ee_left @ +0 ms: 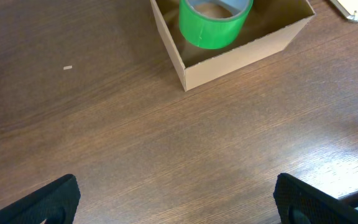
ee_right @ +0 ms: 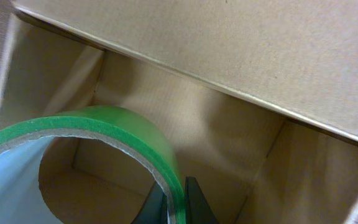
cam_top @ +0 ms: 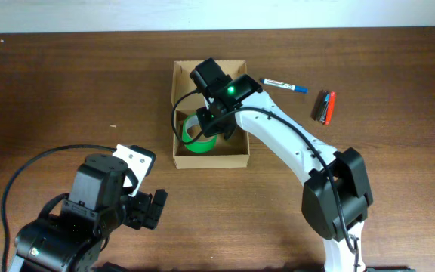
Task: Pack container
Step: 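Lift the tape roll and carry it over the cardboard box, then lower the tape into the box, open the right gripper, withdraw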
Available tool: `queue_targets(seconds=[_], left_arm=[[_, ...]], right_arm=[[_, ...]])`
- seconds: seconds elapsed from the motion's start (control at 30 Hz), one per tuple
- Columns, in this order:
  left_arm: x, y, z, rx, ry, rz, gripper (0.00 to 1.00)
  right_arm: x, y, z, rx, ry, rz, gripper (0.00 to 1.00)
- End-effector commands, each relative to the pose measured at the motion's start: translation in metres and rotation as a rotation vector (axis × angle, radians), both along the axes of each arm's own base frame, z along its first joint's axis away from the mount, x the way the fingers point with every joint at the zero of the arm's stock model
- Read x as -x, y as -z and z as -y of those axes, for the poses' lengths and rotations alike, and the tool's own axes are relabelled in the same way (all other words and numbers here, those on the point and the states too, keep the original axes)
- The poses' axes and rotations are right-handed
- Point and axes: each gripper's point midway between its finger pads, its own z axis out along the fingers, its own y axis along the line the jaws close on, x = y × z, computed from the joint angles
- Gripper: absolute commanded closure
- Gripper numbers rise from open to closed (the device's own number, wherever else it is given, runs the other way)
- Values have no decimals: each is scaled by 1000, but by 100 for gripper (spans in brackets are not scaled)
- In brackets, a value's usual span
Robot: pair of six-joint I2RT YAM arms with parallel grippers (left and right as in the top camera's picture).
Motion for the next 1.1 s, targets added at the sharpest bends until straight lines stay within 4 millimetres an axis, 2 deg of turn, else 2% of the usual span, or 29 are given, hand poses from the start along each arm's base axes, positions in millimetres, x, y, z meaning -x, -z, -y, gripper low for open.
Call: queue_targets(seconds=[0.0,0.3,0.7,0.87,1.07], left_arm=[[-1,-6,1,3,18,20,0],[-1,-6,1,3,17,20,0],[-1,-6,1,3,17,20,1],[-1,-6,1,3,18,20,1],[-1,-6,1,3,17,20,1]], right_arm=[[-5,-3,-6,-24,8,11,96],[-1,5,-20,-24,-21,14,96],[0,12,-21,-14,-22,3,96],[0,12,-21,-15,-23,4,69],[0,12,-21,-15,-22,3,67]])
